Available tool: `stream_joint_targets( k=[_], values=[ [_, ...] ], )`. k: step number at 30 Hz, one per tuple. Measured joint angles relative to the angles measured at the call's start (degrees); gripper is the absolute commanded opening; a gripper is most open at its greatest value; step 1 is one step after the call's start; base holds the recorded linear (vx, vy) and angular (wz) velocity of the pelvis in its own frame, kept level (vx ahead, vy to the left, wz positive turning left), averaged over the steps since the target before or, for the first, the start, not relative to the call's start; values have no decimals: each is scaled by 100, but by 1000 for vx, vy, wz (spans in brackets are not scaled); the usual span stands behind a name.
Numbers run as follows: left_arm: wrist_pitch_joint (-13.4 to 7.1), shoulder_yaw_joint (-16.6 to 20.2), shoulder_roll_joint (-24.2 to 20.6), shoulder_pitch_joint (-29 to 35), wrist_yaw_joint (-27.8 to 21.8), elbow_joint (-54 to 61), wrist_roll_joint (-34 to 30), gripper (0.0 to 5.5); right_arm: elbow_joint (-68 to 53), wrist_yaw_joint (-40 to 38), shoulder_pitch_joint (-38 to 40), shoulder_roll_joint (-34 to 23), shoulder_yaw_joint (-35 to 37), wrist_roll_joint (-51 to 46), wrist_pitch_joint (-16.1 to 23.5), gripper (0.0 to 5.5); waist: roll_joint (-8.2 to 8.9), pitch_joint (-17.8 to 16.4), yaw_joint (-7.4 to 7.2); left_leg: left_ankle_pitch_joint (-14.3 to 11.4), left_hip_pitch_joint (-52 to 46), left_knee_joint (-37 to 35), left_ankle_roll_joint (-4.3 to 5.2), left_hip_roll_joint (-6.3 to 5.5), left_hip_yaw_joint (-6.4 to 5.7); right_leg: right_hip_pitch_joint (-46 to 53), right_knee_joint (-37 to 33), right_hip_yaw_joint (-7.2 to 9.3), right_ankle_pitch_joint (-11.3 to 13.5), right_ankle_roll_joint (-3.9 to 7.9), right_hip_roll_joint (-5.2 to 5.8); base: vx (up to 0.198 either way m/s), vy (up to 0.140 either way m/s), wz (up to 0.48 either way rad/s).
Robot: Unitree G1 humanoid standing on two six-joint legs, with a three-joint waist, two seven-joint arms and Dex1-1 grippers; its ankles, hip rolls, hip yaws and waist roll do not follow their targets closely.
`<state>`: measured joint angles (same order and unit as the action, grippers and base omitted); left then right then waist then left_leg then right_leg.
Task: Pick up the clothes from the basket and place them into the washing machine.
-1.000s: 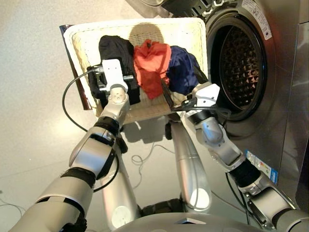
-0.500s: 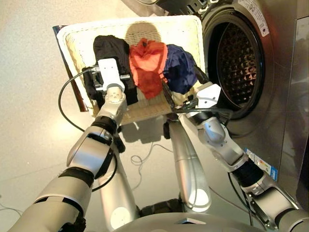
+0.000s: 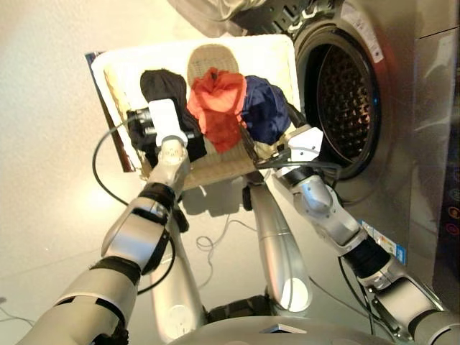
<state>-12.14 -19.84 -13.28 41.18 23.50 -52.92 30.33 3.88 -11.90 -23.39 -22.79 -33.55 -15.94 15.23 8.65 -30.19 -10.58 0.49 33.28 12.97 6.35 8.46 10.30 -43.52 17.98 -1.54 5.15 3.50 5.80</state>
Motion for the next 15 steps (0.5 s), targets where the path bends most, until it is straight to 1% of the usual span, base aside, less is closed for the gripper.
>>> stream_joint_targets(
  k=[1, 2, 3, 4, 5, 7, 9, 10, 12, 15],
  values=[
    [0, -70, 32, -232, -5, 300, -15, 0, 101, -26, 5, 3, 16, -1, -2, 550, -1, 0, 61, 25, -178, -138, -12, -35, 21, 113, -38, 3, -1, 10, 56, 64, 52, -41],
    [-11, -153, 37, -454, 0, 656, -18, 0, 147, -61, 32, -2, 37, 0, -3, 550, -3, -1, 135, 43, -311, -238, -23, -63, 62, 206, -83, 3, -1, 12, 58, 50, 51, -68],
    [-69, -207, 12, -593, -7, 837, -88, 0, 186, -81, 11, 15, 60, 1, -3, 550, -14, -3, 202, 57, -411, -304, -39, -94, 64, 278, -97, 9, -1, 16, 84, 0, 0, 0],
    [-76, -255, -30, -768, -6, 1230, -130, 0, 230, -99, 7, 61, 109, 1, -8, 550, -14, -3, 269, 58, -514, -354, -40, -119, 84, 338, -105, 6, -6, 24, 96, 0, 0, 0],
    [-140, -259, -117, -957, -2, 1597, -190, 0, 233, -134, 7, 111, 171, 3, -9, 550, -34, -3, 338, 61, -599, -383, -45, -144, 83, 399, -105, 6, -13, 35, 117, 0, 0, 0],
    [-170, -276, -315, -1212, -4, 2289, -360, 0, 237, -201, 10, 132, 344, 132, -14, 550, -53, -11, 465, 60, -680, -384, -46, -170, 81, 467, -103, 5, -20, 42, 143, 0, 0, 0],
    [-258, -194, -543, -1332, 1, 2704, -465, 0, 276, -302, 13, 131, 515, 365, -17, 550, -63, -14, 566, 65, -717, -370, -54, -177, 72, 510, -96, 10, -22, 47, 153, 0, 0, 0],
    [-258, -122, -639, -1408, 0, 2943, -485, 0, 379, -349, 4, 132, 624, 508, -44, 550, -69, -12, 606, 71, -743, -369, -62, -178, 71, 538, -91, 10, -22, 48, 152, 0, 0, 0],
    [-290, 42, -836, -1586, -4, 3422, -535, 0, 504, -467, 40, 128, 856, 672, -210, 550, -140, -15, 655, 82, -755, -363, -75, -180, 69, 567, -92, 20, -22, 53, 159, 0, 0, 0],
    [-319, 92, -1027, -1745, -101, 4087, -678, 0, 581, -464, 94, -5, 1005, 846, -486, 550, -297, -13, 690, 97, -755, -365, -88, -179, 52, 573, -101, 20, -20, 67, 159, 0, 0, 0]
  ],
)
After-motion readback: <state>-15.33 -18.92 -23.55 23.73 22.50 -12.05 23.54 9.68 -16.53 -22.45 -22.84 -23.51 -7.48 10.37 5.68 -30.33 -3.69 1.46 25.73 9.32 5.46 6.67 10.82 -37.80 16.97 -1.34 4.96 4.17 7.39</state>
